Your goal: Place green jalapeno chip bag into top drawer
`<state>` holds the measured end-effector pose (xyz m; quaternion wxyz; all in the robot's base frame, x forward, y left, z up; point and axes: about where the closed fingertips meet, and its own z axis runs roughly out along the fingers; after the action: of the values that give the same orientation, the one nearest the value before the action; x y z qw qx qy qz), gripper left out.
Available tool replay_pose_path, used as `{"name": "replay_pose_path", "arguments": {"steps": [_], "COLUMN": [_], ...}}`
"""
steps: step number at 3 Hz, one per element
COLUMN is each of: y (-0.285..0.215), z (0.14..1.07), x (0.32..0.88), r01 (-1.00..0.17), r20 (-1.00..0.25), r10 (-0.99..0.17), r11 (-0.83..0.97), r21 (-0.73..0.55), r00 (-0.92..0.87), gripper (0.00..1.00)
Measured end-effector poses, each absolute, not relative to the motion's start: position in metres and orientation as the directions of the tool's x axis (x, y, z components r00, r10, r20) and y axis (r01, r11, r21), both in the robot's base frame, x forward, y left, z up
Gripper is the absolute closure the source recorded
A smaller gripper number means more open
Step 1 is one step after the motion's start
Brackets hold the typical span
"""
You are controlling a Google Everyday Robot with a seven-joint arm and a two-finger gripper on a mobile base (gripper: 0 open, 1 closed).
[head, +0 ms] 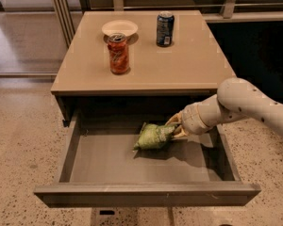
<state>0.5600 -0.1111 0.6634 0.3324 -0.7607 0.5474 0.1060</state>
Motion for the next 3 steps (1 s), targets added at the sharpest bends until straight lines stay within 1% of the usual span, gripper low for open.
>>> {"name": "replay_pose_path", "arguments": {"steps": [1,2,3], "y": [-0.0966,-0.0932,-0.0932], "z": [0.6346,0.6321,0.6321], "x": [0.5700,0.5706,0.5706], "r01": [-0.907,-0.906,-0.906], "r20": [-0.512,-0.510,-0.510], "r10": [-0.768,-0.766,-0.766], "r11": [-0.212,-0.220,-0.220], "r21": [-0.365,-0.362,-0.362], "r00": [0.385,0.390,0.390], "gripper": [1.00,0.82,0.59]}}
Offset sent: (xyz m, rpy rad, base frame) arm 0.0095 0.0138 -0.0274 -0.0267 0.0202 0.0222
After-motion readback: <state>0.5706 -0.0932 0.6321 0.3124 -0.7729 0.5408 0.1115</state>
